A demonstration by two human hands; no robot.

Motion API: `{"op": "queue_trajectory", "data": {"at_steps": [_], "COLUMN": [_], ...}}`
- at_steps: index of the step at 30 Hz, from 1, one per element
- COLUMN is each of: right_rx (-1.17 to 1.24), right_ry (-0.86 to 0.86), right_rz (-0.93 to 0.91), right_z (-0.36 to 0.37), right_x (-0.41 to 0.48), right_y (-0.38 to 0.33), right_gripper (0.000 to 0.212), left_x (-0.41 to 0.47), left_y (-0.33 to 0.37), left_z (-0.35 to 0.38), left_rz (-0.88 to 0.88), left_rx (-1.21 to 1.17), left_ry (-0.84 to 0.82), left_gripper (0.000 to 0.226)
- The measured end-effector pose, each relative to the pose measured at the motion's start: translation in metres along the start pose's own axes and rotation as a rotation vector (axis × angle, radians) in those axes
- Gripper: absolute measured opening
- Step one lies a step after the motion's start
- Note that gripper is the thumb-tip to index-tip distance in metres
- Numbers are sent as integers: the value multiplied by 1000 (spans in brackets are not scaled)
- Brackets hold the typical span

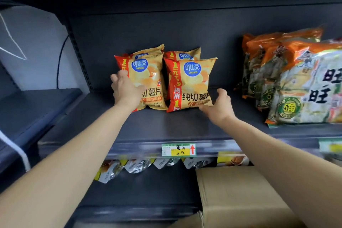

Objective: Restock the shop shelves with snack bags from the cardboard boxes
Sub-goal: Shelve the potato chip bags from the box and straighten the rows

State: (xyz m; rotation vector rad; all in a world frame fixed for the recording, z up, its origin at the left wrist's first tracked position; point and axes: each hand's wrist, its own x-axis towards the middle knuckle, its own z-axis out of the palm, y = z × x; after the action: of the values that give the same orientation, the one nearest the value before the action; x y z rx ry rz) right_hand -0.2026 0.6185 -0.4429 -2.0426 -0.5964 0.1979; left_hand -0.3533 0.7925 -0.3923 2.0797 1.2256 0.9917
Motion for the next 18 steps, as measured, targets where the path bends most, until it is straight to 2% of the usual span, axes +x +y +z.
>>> {"op": "queue_trajectory", "data": {"at_steps": [3,7,8,11,14,18], "right_rx": [-31,-26,-26,-102,-225,-362], "right_ry": [-11,-53,-63,-147,-280,-450], "right_rz": [-71,-103,-92,28,219,456], "right_z": [-24,-67,-77,-102,-109,-100], "right_x": [-19,-52,-61,-88,-111,-133], "right_y": [9,37,50,95,159,243], "right_gripper": [65,18,13,20,20,10], "left_x": [-43,-123,-145,-206,-259,-312], "left_y": [24,51,55,54,38,0], "left_z": [9,39,49,89,133,177], "left_rz": [149,338,360,369,304,222], "left_rx": [-71,-96,-112,-84,98,484], "left_ry": [-42,-282,-367,-686,-1010,-1422], "left_gripper": [53,31,24,17,18,43]}}
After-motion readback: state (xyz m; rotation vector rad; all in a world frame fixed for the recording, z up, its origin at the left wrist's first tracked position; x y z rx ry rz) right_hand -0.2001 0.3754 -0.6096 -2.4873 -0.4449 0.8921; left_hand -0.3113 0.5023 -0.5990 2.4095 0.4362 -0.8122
